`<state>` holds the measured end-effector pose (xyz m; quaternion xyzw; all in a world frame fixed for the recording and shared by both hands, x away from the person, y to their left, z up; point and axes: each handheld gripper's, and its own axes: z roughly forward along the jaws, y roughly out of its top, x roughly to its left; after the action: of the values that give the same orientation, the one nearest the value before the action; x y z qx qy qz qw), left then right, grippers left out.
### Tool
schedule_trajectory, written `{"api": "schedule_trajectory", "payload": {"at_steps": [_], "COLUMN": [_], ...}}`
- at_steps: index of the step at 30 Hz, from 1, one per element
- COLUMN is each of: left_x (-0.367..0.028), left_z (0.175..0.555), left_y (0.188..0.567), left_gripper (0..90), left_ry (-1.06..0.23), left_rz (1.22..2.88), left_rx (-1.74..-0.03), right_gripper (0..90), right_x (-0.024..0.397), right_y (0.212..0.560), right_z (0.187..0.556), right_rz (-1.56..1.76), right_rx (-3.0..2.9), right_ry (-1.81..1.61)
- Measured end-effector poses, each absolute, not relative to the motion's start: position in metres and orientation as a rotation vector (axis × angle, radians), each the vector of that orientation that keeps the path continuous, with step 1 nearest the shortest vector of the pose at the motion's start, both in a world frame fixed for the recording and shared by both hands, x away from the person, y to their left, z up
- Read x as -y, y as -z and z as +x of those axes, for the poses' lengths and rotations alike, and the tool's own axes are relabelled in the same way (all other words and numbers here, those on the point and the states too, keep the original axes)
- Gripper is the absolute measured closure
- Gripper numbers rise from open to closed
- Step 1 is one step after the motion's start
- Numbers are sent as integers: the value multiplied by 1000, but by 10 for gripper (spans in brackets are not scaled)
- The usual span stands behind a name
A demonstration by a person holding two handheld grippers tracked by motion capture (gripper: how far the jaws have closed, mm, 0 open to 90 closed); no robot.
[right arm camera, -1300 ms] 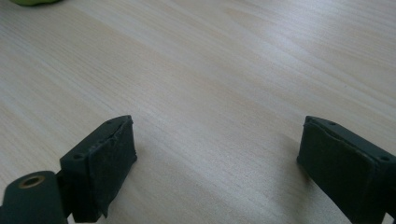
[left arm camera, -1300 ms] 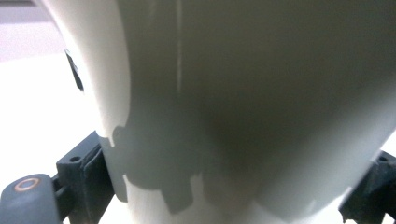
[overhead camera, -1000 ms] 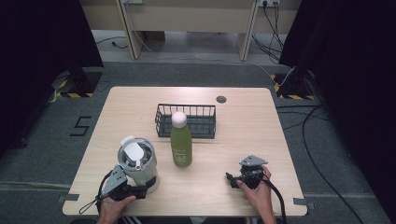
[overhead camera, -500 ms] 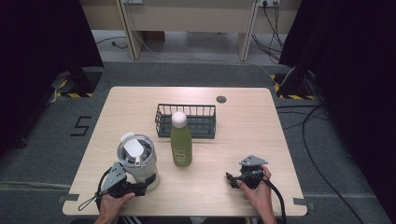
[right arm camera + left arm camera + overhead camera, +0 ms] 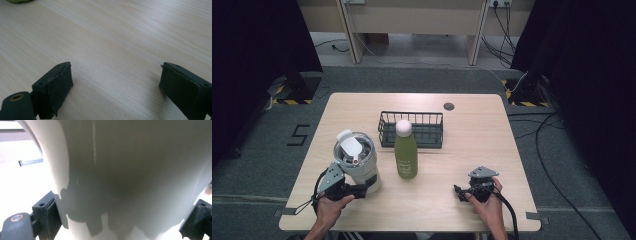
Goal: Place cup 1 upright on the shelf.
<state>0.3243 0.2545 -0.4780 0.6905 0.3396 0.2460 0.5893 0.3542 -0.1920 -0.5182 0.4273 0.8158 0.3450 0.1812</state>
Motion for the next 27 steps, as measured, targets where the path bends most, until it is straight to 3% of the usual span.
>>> {"api": "schedule_trajectory", "payload": {"at_steps": [27], "left_x": [-253], "left_z": [361], "left_y": [439], "left_gripper": [111], "left_ry": [-633], "left_rz": [1615], "left_rx": [-770], "right_gripper": [108], "right_x": [192], "right_y": [518], "right_z": [355], "right_rz": [1201], "right_rx": [-2307], "right_ry": [-973]}}
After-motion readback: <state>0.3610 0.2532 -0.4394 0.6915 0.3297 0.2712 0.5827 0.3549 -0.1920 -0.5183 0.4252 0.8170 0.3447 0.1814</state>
